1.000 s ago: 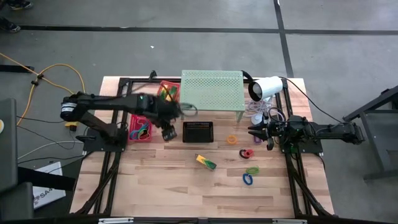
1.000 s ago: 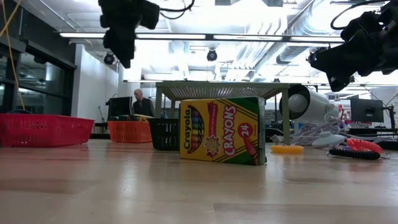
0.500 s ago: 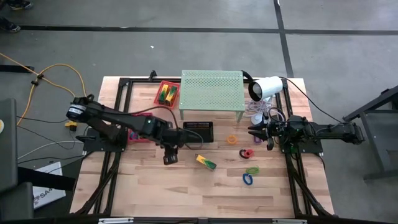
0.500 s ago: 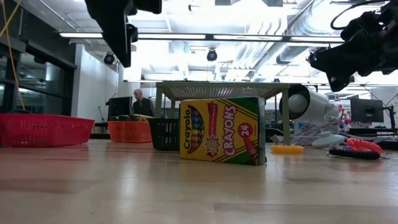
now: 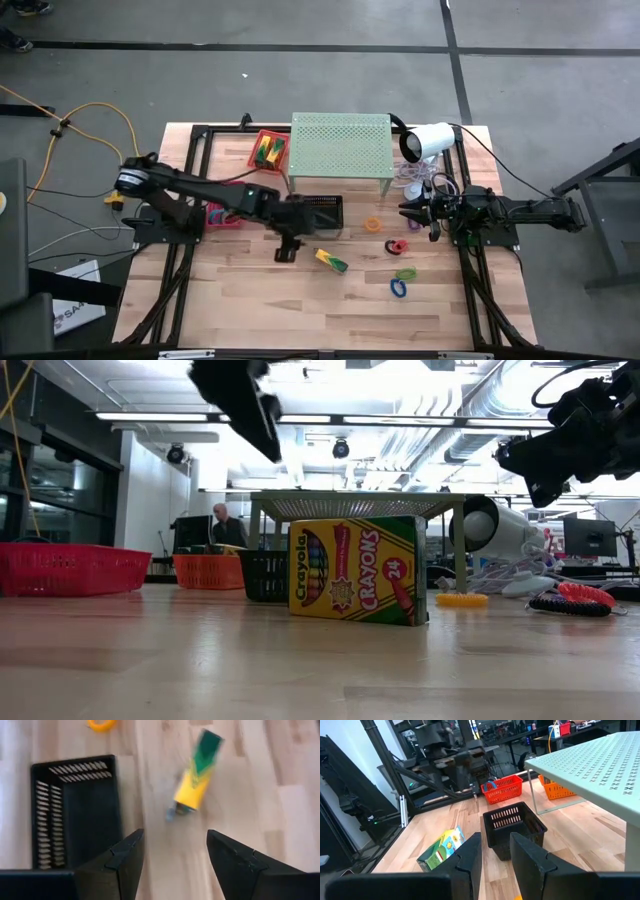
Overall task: Pick & Place Office Desk Supplies
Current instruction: Put the crayon box into the orange bin on the shelf
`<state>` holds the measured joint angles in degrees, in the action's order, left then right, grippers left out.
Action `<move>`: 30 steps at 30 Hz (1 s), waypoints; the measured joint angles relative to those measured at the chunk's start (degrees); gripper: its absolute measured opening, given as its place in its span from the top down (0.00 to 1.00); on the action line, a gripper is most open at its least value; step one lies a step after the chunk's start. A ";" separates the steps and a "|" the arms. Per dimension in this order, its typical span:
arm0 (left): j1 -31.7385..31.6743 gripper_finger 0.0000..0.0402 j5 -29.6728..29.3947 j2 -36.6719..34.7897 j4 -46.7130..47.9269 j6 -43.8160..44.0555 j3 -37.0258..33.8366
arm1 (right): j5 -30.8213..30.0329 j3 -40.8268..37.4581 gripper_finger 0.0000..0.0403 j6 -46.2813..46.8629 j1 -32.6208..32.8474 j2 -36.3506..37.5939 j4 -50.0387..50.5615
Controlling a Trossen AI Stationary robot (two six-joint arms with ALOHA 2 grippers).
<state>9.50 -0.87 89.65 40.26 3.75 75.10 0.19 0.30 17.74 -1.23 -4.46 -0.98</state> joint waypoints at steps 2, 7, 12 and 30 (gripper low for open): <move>-1.74 0.49 1.42 1.52 -1.87 -2.12 0.11 | 0.00 0.02 0.78 0.00 0.00 -0.11 0.05; -4.38 0.49 6.42 5.09 -7.18 -5.68 0.27 | 0.00 0.01 0.78 0.00 0.00 -0.40 0.03; -4.26 0.49 7.74 7.61 -10.51 -7.40 0.49 | 0.00 0.01 0.78 0.00 -0.02 -0.36 0.01; 2.31 0.49 5.91 9.80 -14.65 -7.39 0.64 | 0.00 0.01 0.78 0.00 0.00 -0.87 0.03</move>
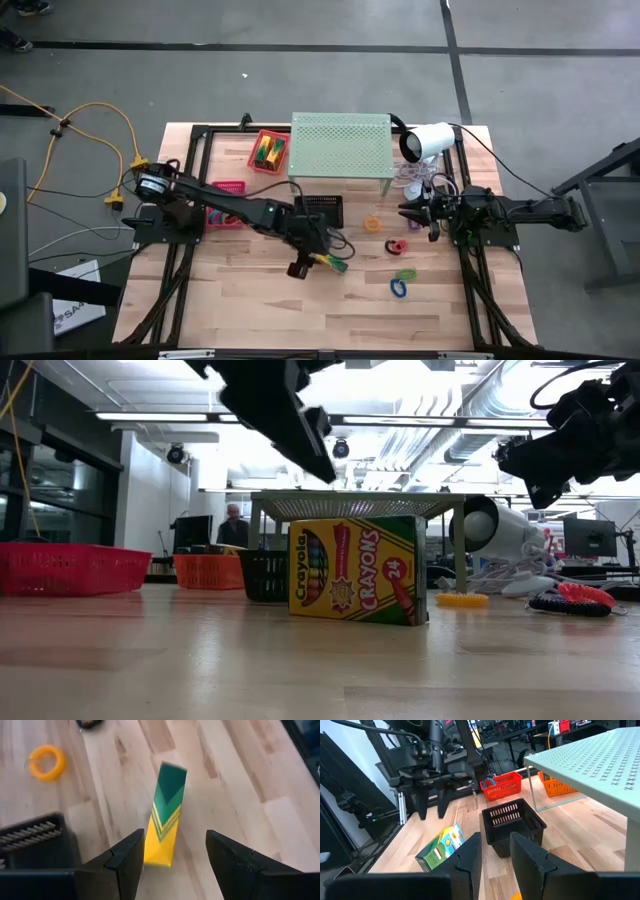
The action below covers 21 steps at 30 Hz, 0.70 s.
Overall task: Pick & Place Office Desk Supplies
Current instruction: Put the crayon box into the orange bin on the shelf
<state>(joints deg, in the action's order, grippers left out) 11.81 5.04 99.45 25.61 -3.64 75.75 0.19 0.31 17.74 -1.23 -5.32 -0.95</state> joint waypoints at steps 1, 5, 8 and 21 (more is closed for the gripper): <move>0.00 0.49 0.84 0.55 -0.83 -0.02 0.02 | 0.00 0.01 0.78 0.00 0.00 0.00 0.00; -0.28 0.49 4.43 2.91 -2.62 -0.60 0.00 | 0.00 0.00 0.78 0.00 0.00 0.00 -0.01; -0.60 0.49 5.27 3.63 -3.41 -2.28 0.00 | 0.00 -0.01 0.78 0.00 0.00 -0.19 0.00; -1.20 0.49 1.67 4.83 -1.99 -3.74 -0.07 | 0.00 -0.01 0.78 0.00 0.00 -0.57 -0.04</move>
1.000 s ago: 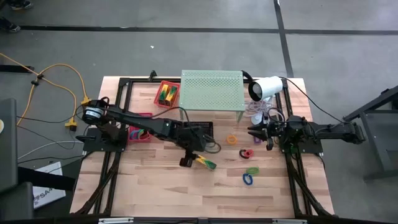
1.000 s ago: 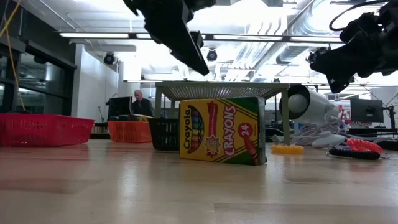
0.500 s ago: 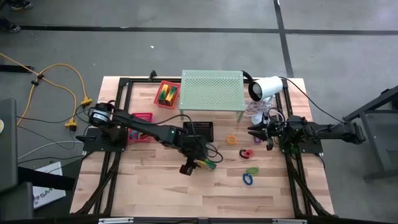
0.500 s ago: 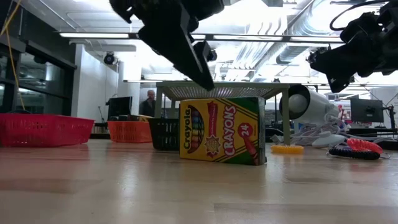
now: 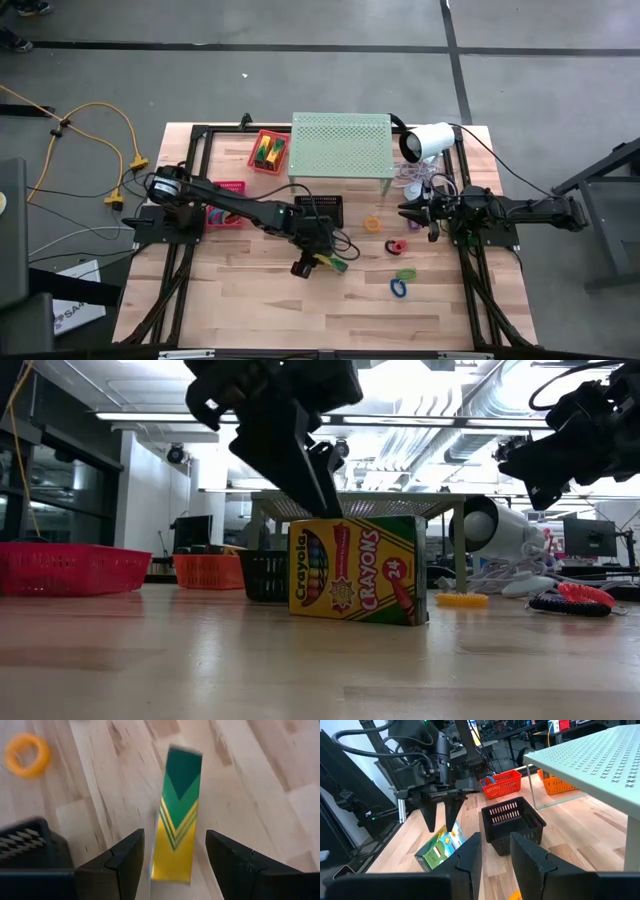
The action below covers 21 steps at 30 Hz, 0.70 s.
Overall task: Pick & Place Office Desk Supplies
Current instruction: Put the crayon box into the orange bin on the shelf
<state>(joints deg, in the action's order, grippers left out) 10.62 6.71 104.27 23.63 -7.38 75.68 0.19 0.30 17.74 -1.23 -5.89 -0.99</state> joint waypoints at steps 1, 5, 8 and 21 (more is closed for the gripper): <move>0.04 0.49 0.25 0.48 -0.49 0.41 0.00 | 0.00 0.01 0.78 0.00 0.00 -0.01 0.02; 0.11 0.49 0.39 1.41 -0.17 1.17 0.04 | 0.00 0.00 0.78 0.00 0.00 -0.05 0.05; 0.08 0.49 -0.10 1.64 1.00 1.19 -0.02 | 0.00 0.02 0.78 0.00 0.00 -0.06 0.04; 0.21 0.49 -1.05 3.81 0.45 1.33 0.02 | 0.00 0.01 0.78 0.00 0.00 -0.07 0.01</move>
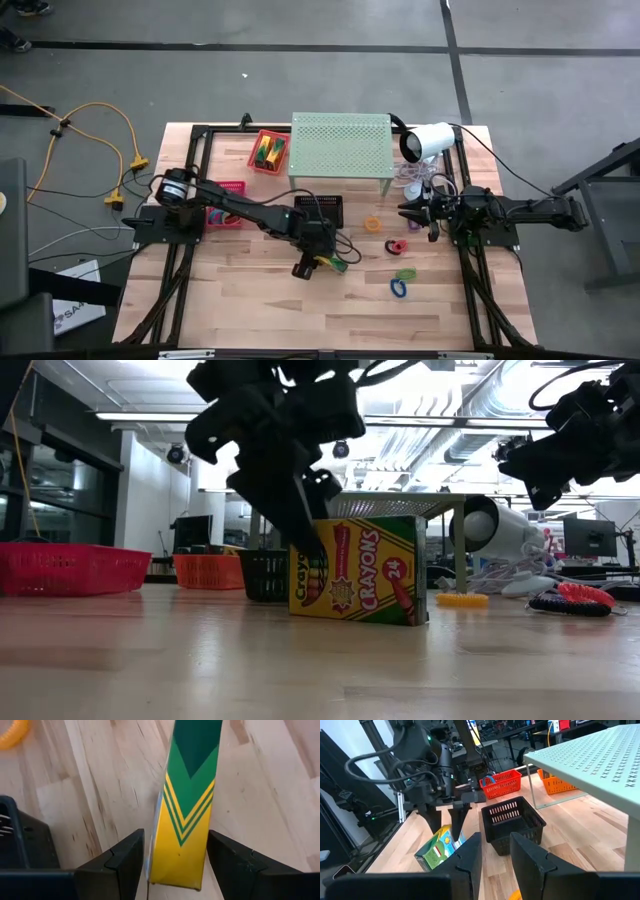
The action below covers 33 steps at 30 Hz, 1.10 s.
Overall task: Pick & Place Office Desk Supplies
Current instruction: Put the crayon box into the orange bin on the shelf
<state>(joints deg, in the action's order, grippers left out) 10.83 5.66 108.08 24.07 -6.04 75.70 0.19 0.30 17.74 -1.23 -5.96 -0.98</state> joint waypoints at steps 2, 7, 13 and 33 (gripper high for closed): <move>0.00 0.49 0.14 0.22 0.12 0.02 0.00 | 0.00 -0.01 0.78 0.00 0.00 0.02 -0.01; 0.00 0.49 0.20 0.52 -0.40 -0.55 0.00 | 0.00 0.01 0.78 0.00 0.00 0.00 0.01; -0.04 0.49 0.08 0.52 -0.77 -0.93 0.00 | 0.00 0.00 0.78 0.00 0.00 0.00 0.01; -0.04 0.75 1.32 0.50 -1.33 -2.19 0.00 | 0.00 -0.01 0.78 0.00 0.00 0.00 0.01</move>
<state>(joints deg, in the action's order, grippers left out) 10.79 6.98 108.57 22.74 -8.23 75.70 0.19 0.30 17.74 -1.23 -5.96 -0.97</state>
